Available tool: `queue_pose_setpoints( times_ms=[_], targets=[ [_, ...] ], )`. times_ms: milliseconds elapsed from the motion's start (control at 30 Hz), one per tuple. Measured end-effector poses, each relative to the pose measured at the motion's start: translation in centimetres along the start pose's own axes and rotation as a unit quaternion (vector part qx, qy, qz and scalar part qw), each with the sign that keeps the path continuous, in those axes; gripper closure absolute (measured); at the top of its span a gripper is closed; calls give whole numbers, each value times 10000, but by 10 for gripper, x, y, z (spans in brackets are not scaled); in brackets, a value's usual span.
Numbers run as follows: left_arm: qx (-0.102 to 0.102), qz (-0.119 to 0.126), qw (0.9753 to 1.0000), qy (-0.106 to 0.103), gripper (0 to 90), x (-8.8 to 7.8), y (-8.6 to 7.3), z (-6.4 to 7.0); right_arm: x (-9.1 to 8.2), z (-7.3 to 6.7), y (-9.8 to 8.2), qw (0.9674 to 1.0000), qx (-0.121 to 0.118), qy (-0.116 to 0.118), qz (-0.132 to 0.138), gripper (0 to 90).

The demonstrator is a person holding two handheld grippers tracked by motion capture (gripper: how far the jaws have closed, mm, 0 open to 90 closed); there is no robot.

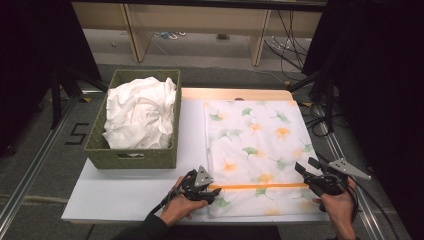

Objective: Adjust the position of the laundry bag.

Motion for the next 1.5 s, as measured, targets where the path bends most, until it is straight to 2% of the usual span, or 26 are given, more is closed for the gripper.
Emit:
queue_pose_setpoints(
  times_ms=[33, 100, 167, 200, 267, 400, 467, 500, 533, 567, 600, 667, 700, 767, 867, 900, 933, 1000, 1033, 1100, 1133, 1200, 1233, 1300, 1367, 1500],
  targets=[
    [0, 12, 10000, -11, 651, 1, 1, 0, -2, 4, 0, 9998, -76, -148, -98, 391],
    [-6, 70, 10000, -71, 753, 2, 2, 0, 2, 9, 2, 9996, -213, -178, -26, 423],
    [-53, 59, 10000, -51, 805, 1, 2, -2, 6, 15, 3, 9989, -335, -281, -182, 464],
    [-46, -3, 9999, -115, 809, 0, 2, -3, 8, 16, 2, 9984, -119, -395, -379, 484],
    [10, 7, 10000, -43, 812, 0, 3, -4, 12, 35, 4, 9940, -605, -677, -616, 523],
    [157, -70, 9998, -35, 815, -2, 4, -6, 28, 55, 6, 9892, -434, -973, -1004, 583],
    [16, -30, 10000, -41, 814, -1, 3, -6, 36, 65, 9, 9883, -503, -919, -1105, 583],
    [94, -64, 9999, -56, 814, -3, 3, -8, 38, 68, 9, 9858, -359, -1136, -1180, 584],
    [-33, -29, 10000, -39, 814, -3, 3, -7, 44, 74, 10, 9869, -484, -1022, -1151, 584],
    [-23, -21, 10000, -72, 815, -3, 3, -7, 46, 77, 10, 9842, -405, -1205, -1231, 586],
    [96, -52, 9999, -72, 815, -3, 4, -9, 51, 80, 9, 9848, -417, -1064, -1305, 588],
    [-34, -35, 9999, -98, 815, -2, 3, -7, 60, 83, 6, 9840, -366, -959, -1457, 595],
    [6, -72, 9999, -72, 815, -3, 3, -8, 63, 85, 6, 9826, -408, -1108, -1431, 610],
    [16, -55, 10000, -52, 815, -3, 3, -9, 70, 83, 4, 9830, -355, -848, -1591, 655],
    [31, -62, 10000, -61, 815, -3, 3, -9, 79, 87, 4, 9804, -619, -871, -1653, 795],
    [35, -81, 9999, -82, 816, -3, 3, -10, 81, 85, 4, 9809, -443, -878, -1676, 829],
    [10, -80, 9999, -70, 819, -4, 3, -10, 82, 87, 6, 9818, -505, -775, -1661, 861],
    [-10, -76, 10000, -49, 823, -5, 2, -15, 84, 84, 6, 9815, -317, -851, -1685, 880],
    [-15, -90, 10000, -14, 825, -7, 2, -17, 87, 85, 7, 9823, -548, -759, -1622, 886],
    [-48, -26, 10000, 25, 827, -12, 3, -21, 88, 78, 8, 9816, -438, -756, -1699, 892],
    [-28, -40, 10000, 55, 828, -15, 3, -23, 92, 78, 9, 9816, -735, -727, -1606, 892],
    [-29, -66, 9999, 151, 829, -23, 2, -29, 96, 69, 12, 9825, -639, -593, -1646, 893],
    [26, -62, 9998, 203, 829, -27, 2, -32, 100, 66, 14, 9825, -767, -642, -1569, 893],
    [24, -81, 9994, 349, 830, -38, -1, -38, 108, 53, 17, 9812, -891, -448, -1649, 893],
    [-135, 10, 9991, 409, 830, -47, -4, -42, 116, 40, 19, 9818, -880, -402, -1632, 893],
    [-222, -26, 9983, 530, 830, -64, -16, -50, 126, 17, 22, 9785, -1283, -226, -1598, 893]
  ],
)
Point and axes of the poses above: each handheld gripper's, and its own axes: x roughly forward along the jaws, y roughly out of its top, z roughly to its right, the point moved 6 cm from there along x, roughly forward along the jaws, and after that the axes turned 13 degrees about -y, right-handed, at the moved point
